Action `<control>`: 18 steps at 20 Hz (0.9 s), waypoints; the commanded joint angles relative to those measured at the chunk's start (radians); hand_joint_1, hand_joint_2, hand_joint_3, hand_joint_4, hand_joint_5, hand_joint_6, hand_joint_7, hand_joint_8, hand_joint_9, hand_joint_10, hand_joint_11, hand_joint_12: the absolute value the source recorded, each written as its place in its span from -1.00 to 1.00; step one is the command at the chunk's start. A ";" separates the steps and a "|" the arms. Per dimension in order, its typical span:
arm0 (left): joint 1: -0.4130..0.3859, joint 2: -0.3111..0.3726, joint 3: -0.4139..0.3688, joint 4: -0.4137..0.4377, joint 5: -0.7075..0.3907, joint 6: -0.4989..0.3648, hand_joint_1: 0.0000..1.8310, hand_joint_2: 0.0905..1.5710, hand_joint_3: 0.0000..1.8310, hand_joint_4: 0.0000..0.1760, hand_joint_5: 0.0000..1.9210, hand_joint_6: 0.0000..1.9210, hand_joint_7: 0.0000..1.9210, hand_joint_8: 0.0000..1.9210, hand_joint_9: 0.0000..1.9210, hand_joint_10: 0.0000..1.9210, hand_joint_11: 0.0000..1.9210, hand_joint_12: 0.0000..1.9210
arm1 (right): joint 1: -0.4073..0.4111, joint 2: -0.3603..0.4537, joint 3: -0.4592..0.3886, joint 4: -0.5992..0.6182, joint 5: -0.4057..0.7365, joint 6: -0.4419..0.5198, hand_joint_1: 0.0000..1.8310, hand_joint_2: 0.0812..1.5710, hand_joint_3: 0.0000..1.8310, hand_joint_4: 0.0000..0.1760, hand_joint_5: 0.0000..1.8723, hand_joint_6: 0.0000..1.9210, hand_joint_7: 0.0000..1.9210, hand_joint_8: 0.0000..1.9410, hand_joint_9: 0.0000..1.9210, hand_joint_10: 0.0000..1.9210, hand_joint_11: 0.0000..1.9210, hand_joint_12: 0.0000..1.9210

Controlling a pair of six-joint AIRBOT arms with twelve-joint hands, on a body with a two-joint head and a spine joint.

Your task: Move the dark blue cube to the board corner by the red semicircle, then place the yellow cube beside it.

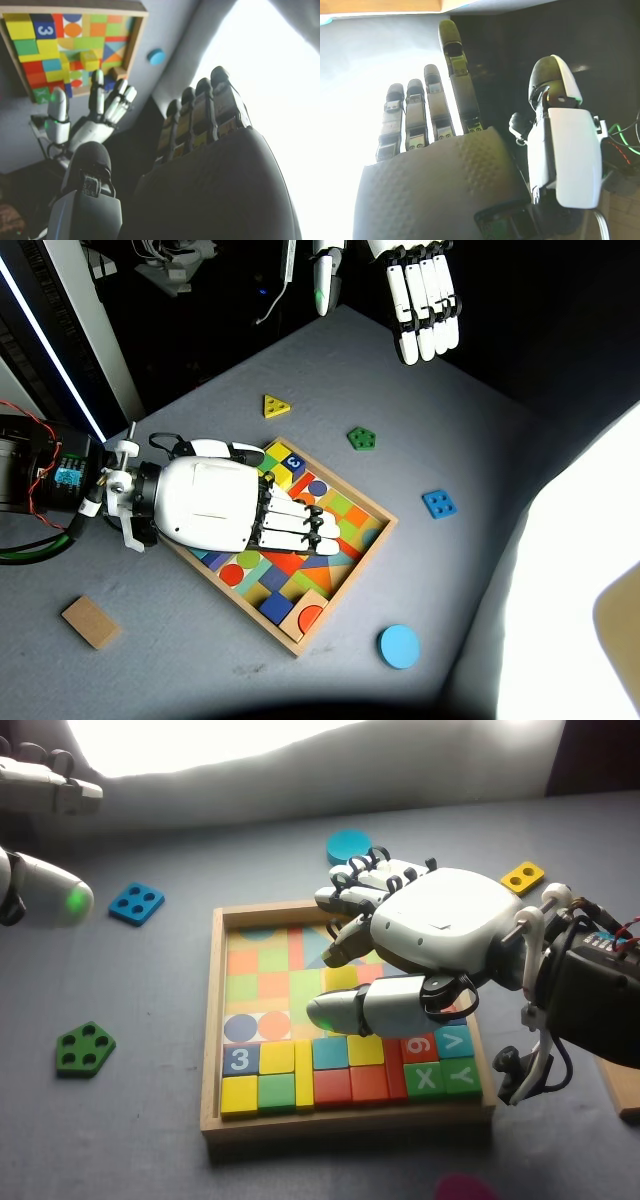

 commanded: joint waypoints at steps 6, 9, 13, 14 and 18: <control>-0.004 -0.004 -0.008 0.018 -0.081 0.004 -0.73 0.72 -0.99 -1.00 -0.86 -0.99 -0.89 -1.00 -0.94 -1.00 -1.00 -0.49 | -0.020 -0.002 0.004 -0.021 0.094 -0.003 -1.00 0.44 -0.99 -1.00 -0.23 -0.99 -0.87 -1.00 -1.00 -1.00 -1.00 -1.00; -0.001 -0.003 -0.012 0.018 -0.070 0.012 -0.68 0.72 -1.00 -1.00 -0.84 -0.99 -0.88 -1.00 -0.94 -1.00 -1.00 -0.53 | -0.028 -0.003 0.010 -0.021 0.094 -0.005 -1.00 0.44 -1.00 -1.00 -0.24 -1.00 -0.87 -1.00 -1.00 -1.00 -1.00 -1.00; -0.012 -0.004 -0.017 0.019 -0.067 0.012 -0.68 0.72 -1.00 -1.00 -0.85 -1.00 -0.88 -1.00 -0.93 -1.00 -1.00 -0.49 | -0.030 -0.008 0.015 -0.021 0.094 -0.004 -1.00 0.44 -1.00 -1.00 -0.24 -1.00 -0.88 -1.00 -1.00 -1.00 -1.00 -1.00; -0.009 -0.003 -0.017 0.018 -0.067 0.025 -0.67 0.71 -1.00 -1.00 -0.85 -1.00 -0.89 -1.00 -0.94 -1.00 -1.00 -0.50 | -0.032 -0.008 0.015 -0.021 0.094 -0.004 -1.00 0.44 -1.00 -1.00 -0.24 -1.00 -0.89 -1.00 -1.00 -1.00 -1.00 -1.00; 0.003 -0.002 -0.014 0.018 -0.066 0.055 -0.69 0.69 -1.00 -1.00 -0.87 -1.00 -0.89 -1.00 -0.94 -1.00 -1.00 -0.53 | -0.040 -0.006 0.031 -0.021 0.087 -0.003 -1.00 0.44 -1.00 -1.00 -0.23 -0.99 -0.87 -0.99 -1.00 -1.00 -1.00 -1.00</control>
